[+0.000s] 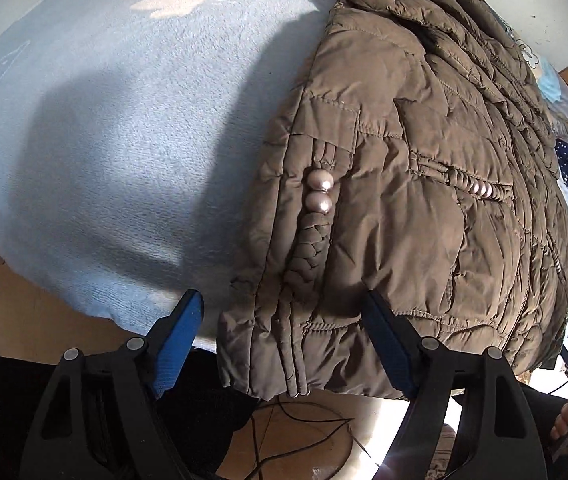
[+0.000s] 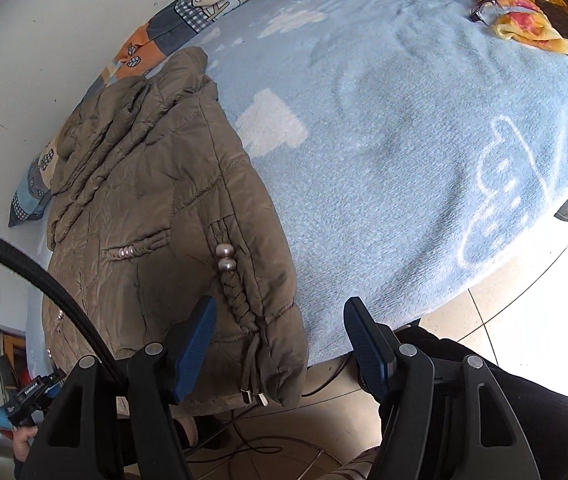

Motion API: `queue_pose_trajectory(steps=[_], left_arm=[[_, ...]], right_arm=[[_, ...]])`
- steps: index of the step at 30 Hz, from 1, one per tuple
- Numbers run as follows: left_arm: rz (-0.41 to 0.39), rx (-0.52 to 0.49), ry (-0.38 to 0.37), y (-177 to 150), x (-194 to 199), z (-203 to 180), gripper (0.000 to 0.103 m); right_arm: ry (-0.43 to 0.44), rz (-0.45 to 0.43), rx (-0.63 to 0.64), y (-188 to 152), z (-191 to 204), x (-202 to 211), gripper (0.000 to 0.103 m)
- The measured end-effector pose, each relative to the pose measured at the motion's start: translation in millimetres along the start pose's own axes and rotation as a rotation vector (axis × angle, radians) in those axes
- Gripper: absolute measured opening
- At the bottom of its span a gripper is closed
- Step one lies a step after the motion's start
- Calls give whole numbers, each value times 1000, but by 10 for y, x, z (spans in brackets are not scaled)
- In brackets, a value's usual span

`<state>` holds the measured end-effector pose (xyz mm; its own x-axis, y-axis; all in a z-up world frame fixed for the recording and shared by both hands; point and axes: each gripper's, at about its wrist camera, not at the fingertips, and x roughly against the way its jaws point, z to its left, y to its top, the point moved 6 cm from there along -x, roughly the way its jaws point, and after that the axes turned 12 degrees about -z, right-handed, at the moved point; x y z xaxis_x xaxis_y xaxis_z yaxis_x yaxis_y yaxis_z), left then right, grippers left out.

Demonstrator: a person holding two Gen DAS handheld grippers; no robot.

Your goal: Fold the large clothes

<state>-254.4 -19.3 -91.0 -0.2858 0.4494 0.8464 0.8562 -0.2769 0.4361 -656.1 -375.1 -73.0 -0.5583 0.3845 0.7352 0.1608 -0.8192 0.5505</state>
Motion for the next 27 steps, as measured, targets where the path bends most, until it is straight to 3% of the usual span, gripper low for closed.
queue_pose_trajectory(steps=[10, 17, 24, 27], left_arm=[[4, 48, -23, -170, 103, 21, 79], [6, 136, -25, -286, 185, 148, 79], [71, 210, -45, -402, -97, 463, 79], [49, 208, -28, -400, -67, 536, 79]], right_arm=[[-10, 147, 44, -277, 33, -231, 71], [-19, 164, 54, -294, 105, -287, 71], [-39, 166, 74, -272, 215, -363, 71], [-42, 166, 69, -266, 200, -355, 71]])
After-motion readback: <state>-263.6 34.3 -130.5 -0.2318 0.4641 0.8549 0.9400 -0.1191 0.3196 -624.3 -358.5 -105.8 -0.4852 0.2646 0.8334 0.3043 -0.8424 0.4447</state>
